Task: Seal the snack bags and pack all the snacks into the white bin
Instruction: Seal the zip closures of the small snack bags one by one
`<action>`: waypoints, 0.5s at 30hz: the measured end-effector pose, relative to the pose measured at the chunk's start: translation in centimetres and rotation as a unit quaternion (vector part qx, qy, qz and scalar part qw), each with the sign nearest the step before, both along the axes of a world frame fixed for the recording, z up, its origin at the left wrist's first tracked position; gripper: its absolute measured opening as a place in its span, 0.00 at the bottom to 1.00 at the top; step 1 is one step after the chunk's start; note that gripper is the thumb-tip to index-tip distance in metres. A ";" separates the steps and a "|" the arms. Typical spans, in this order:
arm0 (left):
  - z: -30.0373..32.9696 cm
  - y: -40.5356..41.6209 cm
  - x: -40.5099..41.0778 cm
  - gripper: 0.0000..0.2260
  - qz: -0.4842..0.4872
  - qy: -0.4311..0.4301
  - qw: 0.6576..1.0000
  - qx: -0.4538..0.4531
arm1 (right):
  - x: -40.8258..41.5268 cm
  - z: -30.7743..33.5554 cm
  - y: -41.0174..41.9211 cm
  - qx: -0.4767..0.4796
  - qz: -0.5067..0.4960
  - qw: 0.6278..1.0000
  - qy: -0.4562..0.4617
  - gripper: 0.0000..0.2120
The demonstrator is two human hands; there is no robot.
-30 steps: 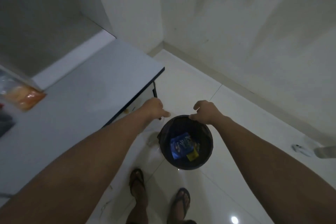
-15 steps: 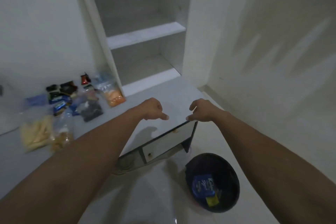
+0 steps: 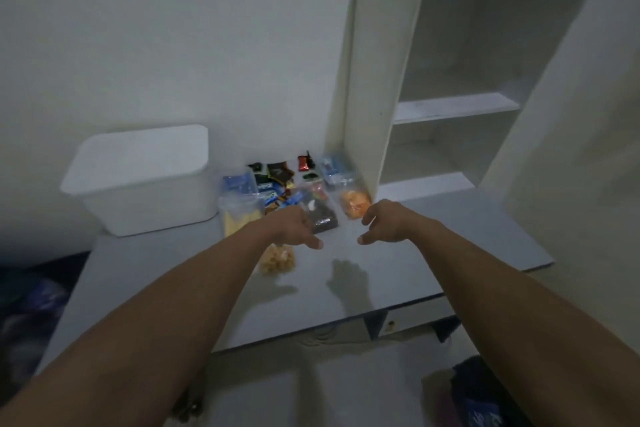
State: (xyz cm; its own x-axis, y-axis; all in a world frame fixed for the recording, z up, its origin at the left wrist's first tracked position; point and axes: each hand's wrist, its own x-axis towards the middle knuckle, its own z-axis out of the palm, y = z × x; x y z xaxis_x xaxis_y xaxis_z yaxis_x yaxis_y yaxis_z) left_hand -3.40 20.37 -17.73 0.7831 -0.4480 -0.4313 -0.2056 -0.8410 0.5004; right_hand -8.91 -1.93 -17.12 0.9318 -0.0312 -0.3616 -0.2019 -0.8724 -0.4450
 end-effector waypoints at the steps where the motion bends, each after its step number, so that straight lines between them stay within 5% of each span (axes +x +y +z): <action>1: -0.1 1.5 0.4 0.22 0.008 0.001 1.000 -0.001 | 0.7 0.0 1.5 -0.003 0.010 1.000 -0.002 0.28; 15: -3.9 12.4 7.2 0.21 0.127 0.031 0.991 -0.001 | 11.2 -3.2 11.8 -0.040 0.124 0.991 0.011 0.18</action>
State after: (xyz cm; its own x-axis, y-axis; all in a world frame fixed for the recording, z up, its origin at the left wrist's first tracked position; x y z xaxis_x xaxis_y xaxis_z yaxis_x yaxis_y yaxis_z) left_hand 3.77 32.77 -21.63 0.8421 -0.2415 -0.4823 0.0435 -0.8608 0.5070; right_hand 2.32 9.89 -20.36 0.9063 0.1694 -0.3872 0.0154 -0.9287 -0.3704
